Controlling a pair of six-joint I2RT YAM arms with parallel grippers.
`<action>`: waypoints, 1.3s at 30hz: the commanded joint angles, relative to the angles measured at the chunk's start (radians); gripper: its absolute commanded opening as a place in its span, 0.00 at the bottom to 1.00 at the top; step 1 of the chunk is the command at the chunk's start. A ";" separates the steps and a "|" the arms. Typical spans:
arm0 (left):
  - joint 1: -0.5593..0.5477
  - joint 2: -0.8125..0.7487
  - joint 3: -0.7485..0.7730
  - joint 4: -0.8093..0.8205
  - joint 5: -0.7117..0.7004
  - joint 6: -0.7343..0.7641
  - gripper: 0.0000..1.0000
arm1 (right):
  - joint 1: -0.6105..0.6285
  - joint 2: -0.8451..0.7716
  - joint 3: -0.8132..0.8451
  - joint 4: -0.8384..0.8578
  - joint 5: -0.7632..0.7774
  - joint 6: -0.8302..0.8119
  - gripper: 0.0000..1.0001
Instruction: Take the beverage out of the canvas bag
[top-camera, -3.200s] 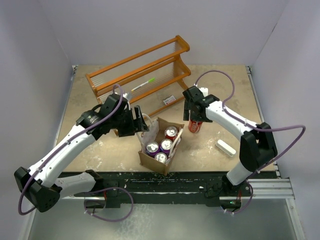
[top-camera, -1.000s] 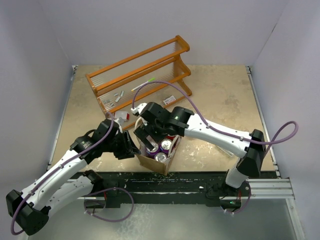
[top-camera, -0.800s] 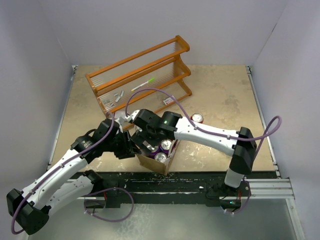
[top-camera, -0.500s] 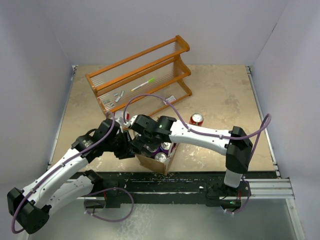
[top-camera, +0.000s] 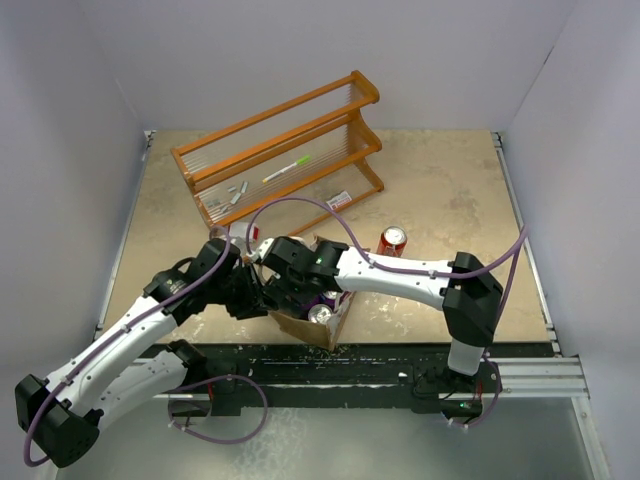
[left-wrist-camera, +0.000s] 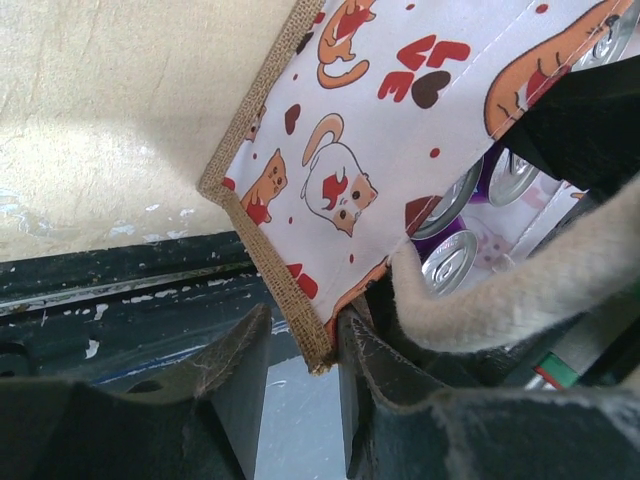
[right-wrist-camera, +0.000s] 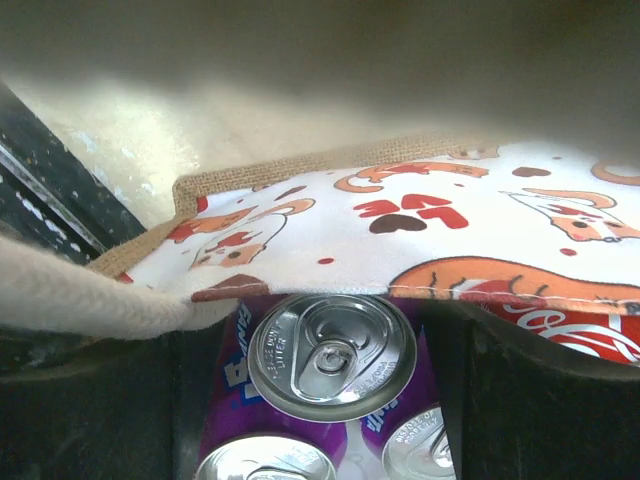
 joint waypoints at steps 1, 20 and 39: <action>-0.006 -0.012 0.005 -0.013 -0.037 0.009 0.35 | 0.008 0.017 -0.048 -0.003 -0.002 -0.001 0.80; -0.006 -0.094 -0.019 -0.072 -0.074 -0.029 0.44 | 0.008 -0.016 -0.110 0.036 0.023 0.078 0.76; -0.005 -0.125 0.026 -0.129 -0.077 -0.017 0.62 | 0.008 -0.051 -0.015 0.005 0.043 0.087 0.48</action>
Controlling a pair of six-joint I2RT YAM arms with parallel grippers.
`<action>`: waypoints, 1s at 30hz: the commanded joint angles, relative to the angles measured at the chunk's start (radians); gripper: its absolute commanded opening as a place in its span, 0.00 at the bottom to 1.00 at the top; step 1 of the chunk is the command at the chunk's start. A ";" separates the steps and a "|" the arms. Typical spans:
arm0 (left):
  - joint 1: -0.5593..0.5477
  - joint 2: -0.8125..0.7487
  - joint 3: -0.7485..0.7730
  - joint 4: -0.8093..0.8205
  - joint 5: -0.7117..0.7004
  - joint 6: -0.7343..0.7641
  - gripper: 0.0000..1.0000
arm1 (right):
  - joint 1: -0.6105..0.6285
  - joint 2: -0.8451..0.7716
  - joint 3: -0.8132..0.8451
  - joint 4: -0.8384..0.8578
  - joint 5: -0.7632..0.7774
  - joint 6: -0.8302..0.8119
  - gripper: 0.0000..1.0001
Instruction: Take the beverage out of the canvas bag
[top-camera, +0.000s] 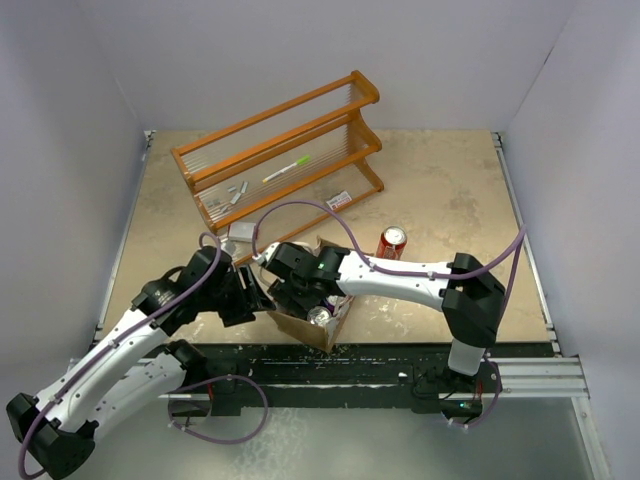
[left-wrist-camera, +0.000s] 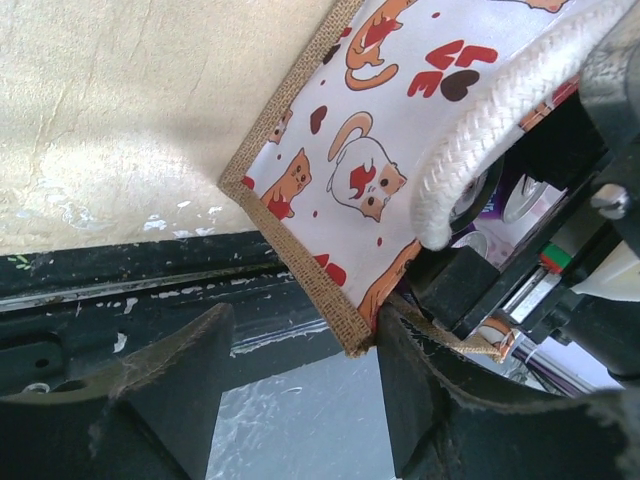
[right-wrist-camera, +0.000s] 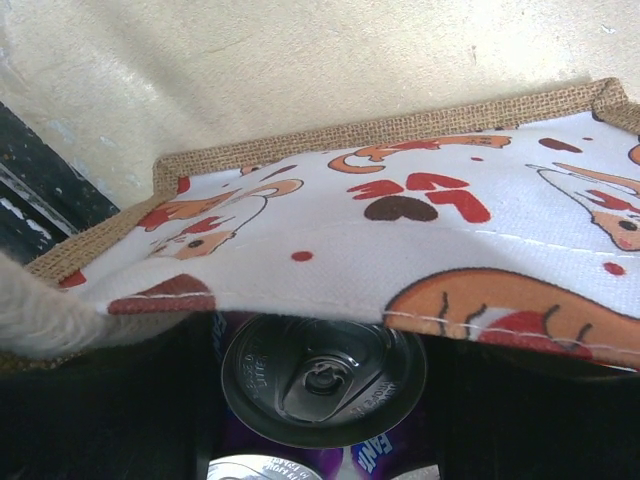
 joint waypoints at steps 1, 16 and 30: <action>-0.005 -0.025 0.045 -0.073 -0.015 -0.003 0.63 | 0.005 -0.036 0.064 -0.042 0.034 0.029 0.46; -0.004 -0.048 0.061 -0.098 -0.016 0.002 0.65 | 0.005 -0.079 0.095 -0.060 -0.006 0.099 0.24; -0.004 -0.069 0.066 -0.119 -0.014 0.010 0.70 | 0.004 -0.133 0.120 -0.071 0.018 0.178 0.13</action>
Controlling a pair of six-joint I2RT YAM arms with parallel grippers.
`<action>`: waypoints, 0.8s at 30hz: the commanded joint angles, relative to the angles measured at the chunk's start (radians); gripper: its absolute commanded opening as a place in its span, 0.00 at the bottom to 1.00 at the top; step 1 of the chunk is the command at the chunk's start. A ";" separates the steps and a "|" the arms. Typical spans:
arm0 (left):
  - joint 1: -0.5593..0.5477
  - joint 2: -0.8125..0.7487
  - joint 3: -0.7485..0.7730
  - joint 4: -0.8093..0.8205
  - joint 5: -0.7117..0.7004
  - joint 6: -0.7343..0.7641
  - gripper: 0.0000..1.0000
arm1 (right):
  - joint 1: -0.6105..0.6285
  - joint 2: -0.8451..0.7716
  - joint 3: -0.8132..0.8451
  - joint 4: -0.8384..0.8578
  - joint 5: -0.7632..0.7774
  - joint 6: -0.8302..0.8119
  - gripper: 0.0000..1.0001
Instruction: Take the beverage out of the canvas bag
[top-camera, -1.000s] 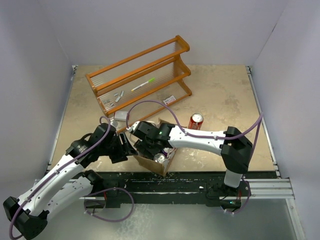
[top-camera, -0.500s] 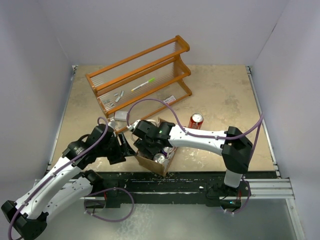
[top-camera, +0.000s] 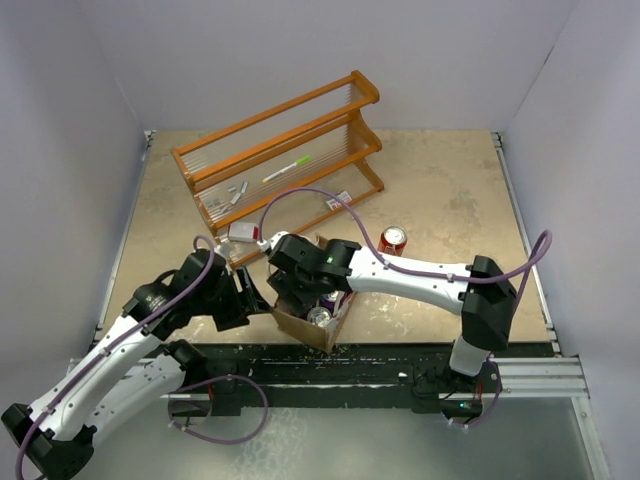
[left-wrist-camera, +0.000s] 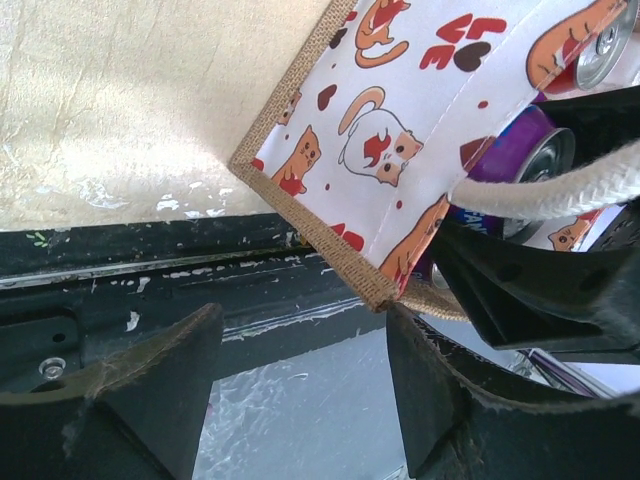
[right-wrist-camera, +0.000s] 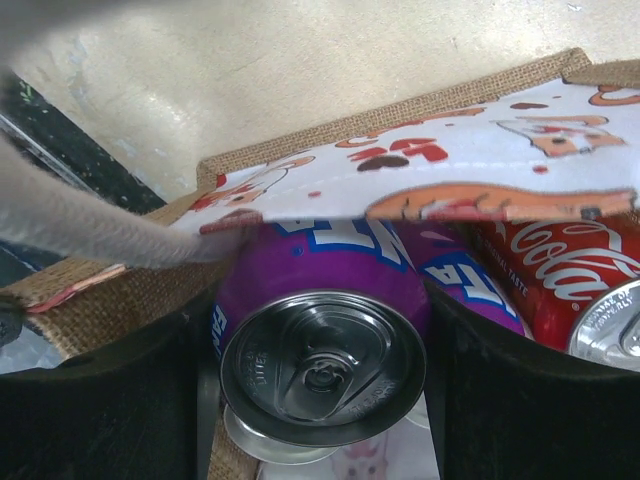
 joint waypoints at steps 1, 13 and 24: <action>-0.005 -0.023 0.041 -0.042 -0.010 0.005 0.70 | 0.004 -0.086 0.066 -0.005 0.020 0.068 0.12; -0.004 -0.042 0.039 -0.016 -0.013 -0.007 0.70 | -0.025 -0.261 0.090 0.003 -0.016 0.194 0.06; -0.005 -0.042 0.041 0.019 -0.034 -0.023 0.70 | -0.173 -0.523 0.118 -0.032 0.014 0.211 0.05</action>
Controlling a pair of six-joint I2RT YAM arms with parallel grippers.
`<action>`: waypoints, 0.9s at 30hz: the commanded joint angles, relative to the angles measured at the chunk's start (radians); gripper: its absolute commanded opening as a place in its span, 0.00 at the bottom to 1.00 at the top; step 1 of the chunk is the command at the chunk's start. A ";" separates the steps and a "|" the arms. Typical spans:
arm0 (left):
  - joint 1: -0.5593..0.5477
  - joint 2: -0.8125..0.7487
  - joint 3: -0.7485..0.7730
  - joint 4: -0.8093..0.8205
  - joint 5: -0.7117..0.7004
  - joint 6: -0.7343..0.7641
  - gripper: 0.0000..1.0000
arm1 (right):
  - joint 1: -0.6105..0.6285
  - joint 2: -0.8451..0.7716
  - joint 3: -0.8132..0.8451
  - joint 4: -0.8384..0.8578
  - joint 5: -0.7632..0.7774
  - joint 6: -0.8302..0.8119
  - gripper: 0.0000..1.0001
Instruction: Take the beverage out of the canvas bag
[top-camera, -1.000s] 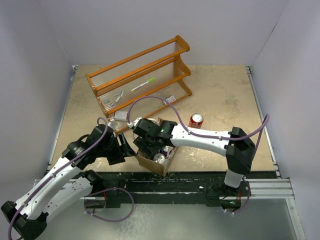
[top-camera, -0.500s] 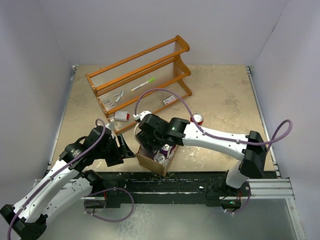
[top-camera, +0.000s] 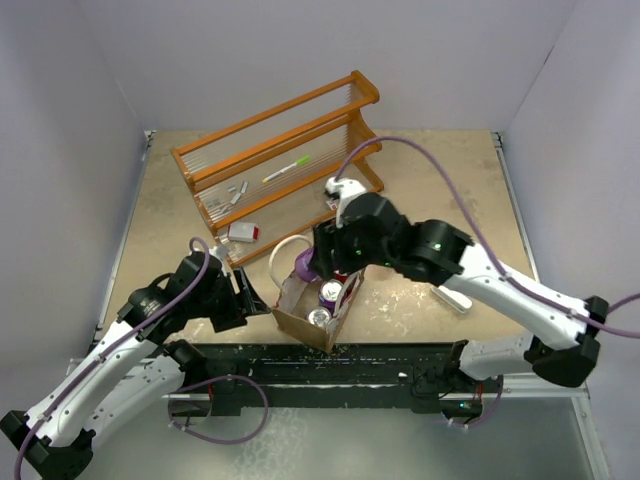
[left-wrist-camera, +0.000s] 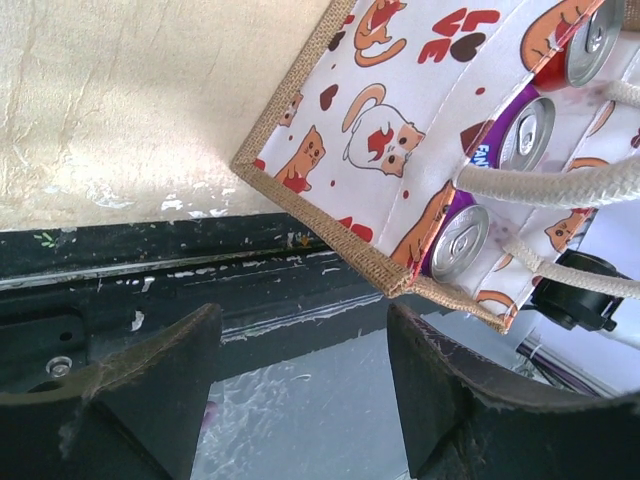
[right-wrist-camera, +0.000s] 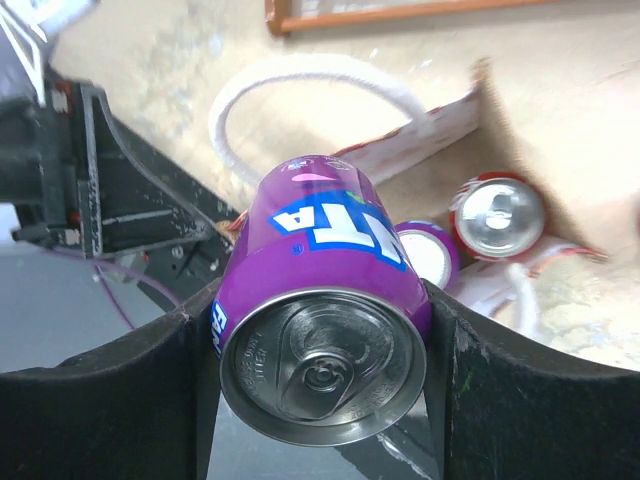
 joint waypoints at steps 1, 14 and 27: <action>-0.005 -0.005 0.041 0.043 -0.027 -0.029 0.71 | -0.081 -0.138 0.084 0.006 0.075 -0.016 0.05; -0.005 0.073 0.066 0.094 -0.036 -0.035 0.78 | -0.248 -0.222 -0.078 -0.206 0.518 0.109 0.00; -0.005 0.098 0.104 0.054 -0.052 -0.029 0.83 | -0.357 -0.181 -0.432 0.044 0.389 0.125 0.01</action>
